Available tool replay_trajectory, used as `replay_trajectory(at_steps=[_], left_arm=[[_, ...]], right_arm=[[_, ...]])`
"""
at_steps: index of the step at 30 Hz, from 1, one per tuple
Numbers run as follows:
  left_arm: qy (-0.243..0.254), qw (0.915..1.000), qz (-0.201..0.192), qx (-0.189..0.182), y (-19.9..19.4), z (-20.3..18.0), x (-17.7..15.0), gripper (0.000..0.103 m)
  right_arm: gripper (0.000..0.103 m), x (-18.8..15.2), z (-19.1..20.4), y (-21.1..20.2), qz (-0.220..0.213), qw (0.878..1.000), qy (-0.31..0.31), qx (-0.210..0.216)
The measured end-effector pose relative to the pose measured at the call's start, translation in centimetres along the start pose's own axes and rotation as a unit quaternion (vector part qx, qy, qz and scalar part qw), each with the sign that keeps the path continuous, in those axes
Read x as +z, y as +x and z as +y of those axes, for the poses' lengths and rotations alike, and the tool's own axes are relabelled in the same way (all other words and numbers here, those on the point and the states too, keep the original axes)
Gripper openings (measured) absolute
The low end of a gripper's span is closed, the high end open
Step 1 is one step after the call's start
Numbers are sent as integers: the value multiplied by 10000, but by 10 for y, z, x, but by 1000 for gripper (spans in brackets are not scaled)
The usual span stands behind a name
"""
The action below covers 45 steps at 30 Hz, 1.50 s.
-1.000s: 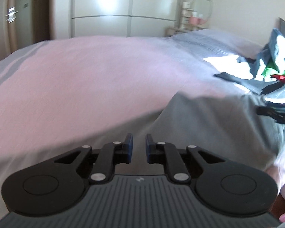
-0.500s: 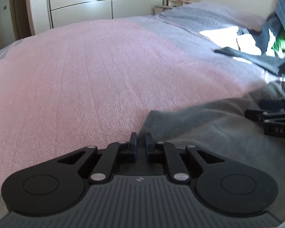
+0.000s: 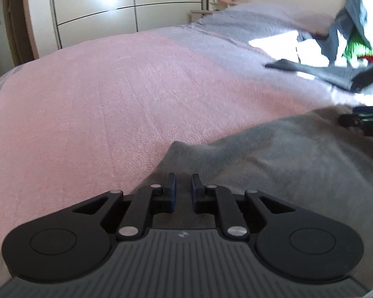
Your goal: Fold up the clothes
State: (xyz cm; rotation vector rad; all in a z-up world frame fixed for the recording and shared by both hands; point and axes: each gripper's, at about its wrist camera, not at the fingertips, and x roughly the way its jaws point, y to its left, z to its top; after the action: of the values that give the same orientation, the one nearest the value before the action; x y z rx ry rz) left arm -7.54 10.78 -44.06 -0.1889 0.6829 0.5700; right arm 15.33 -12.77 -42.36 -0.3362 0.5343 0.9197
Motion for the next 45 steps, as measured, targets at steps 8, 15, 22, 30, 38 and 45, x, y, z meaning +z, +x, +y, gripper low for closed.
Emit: replay_trajectory(at_steps=[8, 15, 22, 30, 38, 45], left_arm=[[-188, 9997, -122, -43, -63, -5, -51, 12], [-420, 9988, -243, 108, -97, 3, -67, 13], [-878, 9893, -476, 1062, -143, 92, -73, 12], [-1272, 9793, 45, 1573, -104, 166, -113, 14], [-1277, 9792, -351, 1537, -158, 183, -129, 14], [-1609, 9625, -191, 2177, -214, 256, -206, 14]], right_arm=[[49, -44, 13, -84, -46, 9993, -355, 66], [49, -51, 18, -78, 433, 9979, -423, -218], [49, 6, 104, -89, -202, 9940, 29, 1078], [49, -6, 256, 3, 554, 9858, -526, 1495], [49, -8, 256, -13, 658, 9892, -340, 1261], [49, -54, 279, -68, 559, 9843, -664, 1539]])
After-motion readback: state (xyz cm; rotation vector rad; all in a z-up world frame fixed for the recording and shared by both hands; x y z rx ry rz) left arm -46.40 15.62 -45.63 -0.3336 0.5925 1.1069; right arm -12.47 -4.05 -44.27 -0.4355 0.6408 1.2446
